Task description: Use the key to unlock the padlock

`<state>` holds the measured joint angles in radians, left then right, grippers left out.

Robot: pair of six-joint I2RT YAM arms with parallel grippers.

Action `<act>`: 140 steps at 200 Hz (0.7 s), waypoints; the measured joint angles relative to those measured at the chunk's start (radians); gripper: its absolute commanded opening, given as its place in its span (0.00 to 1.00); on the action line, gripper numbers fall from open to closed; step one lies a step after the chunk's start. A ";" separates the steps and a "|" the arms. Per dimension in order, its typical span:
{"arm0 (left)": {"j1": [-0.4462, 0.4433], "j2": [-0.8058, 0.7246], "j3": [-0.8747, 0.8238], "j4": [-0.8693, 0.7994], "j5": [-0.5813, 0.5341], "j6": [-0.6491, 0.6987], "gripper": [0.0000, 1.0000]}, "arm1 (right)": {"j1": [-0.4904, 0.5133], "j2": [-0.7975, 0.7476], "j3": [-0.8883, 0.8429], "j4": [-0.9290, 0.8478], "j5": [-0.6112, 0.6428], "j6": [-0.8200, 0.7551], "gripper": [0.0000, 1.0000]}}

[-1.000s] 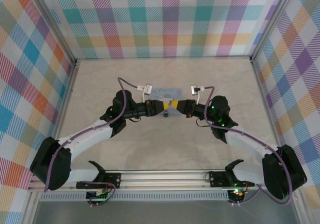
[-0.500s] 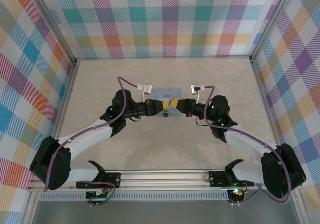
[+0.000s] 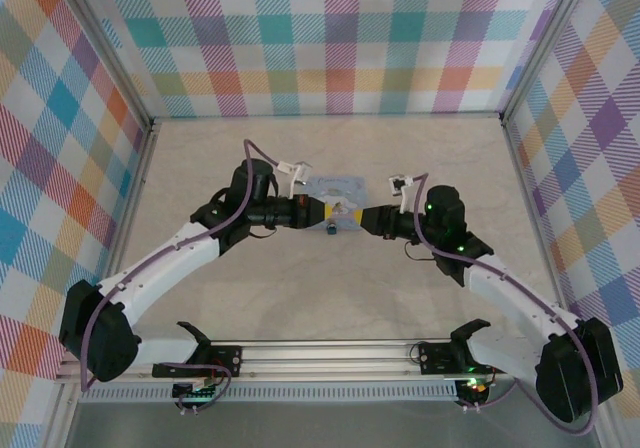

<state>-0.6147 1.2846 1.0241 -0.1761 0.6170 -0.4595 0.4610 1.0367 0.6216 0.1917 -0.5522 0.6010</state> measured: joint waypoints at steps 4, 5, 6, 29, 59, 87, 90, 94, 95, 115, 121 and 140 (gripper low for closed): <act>0.000 0.006 0.015 -0.033 0.000 0.016 0.00 | 0.000 0.000 0.010 -0.017 -0.002 -0.011 0.41; 0.000 0.008 0.021 -0.043 0.001 0.020 0.00 | 0.000 0.000 0.013 -0.023 -0.003 -0.014 0.41; 0.000 0.009 0.023 -0.048 0.001 0.022 0.00 | 0.000 0.000 0.014 -0.025 -0.004 -0.016 0.41; 0.000 0.046 0.089 -0.193 0.023 0.097 0.00 | 0.000 0.000 0.050 -0.082 -0.035 -0.055 0.48; 0.000 0.074 0.113 -0.299 0.090 0.165 0.00 | 0.000 0.003 0.074 -0.085 -0.109 -0.064 0.48; 0.000 0.076 0.127 -0.346 0.143 0.207 0.00 | 0.000 0.035 0.082 -0.058 -0.196 -0.059 0.48; 0.000 0.076 0.130 -0.347 0.149 0.211 0.00 | 0.001 0.039 0.082 -0.056 -0.204 -0.059 0.48; 0.000 0.076 0.133 -0.350 0.155 0.216 0.00 | 0.002 0.045 0.083 -0.055 -0.214 -0.058 0.48; 0.000 0.076 0.135 -0.350 0.158 0.217 0.00 | 0.002 0.046 0.083 -0.054 -0.216 -0.058 0.48; 0.000 0.076 0.153 -0.354 0.185 0.240 0.00 | 0.003 0.058 0.083 -0.055 -0.249 -0.057 0.53; 0.000 0.076 0.158 -0.353 0.195 0.245 0.00 | 0.003 0.058 0.083 -0.054 -0.257 -0.057 0.53; 0.000 0.076 0.159 -0.349 0.224 0.252 0.00 | 0.005 0.058 0.084 -0.046 -0.286 -0.056 0.51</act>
<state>-0.6147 1.3605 1.1835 -0.5247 0.8413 -0.2073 0.4660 1.0946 0.7052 0.1459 -0.8383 0.5453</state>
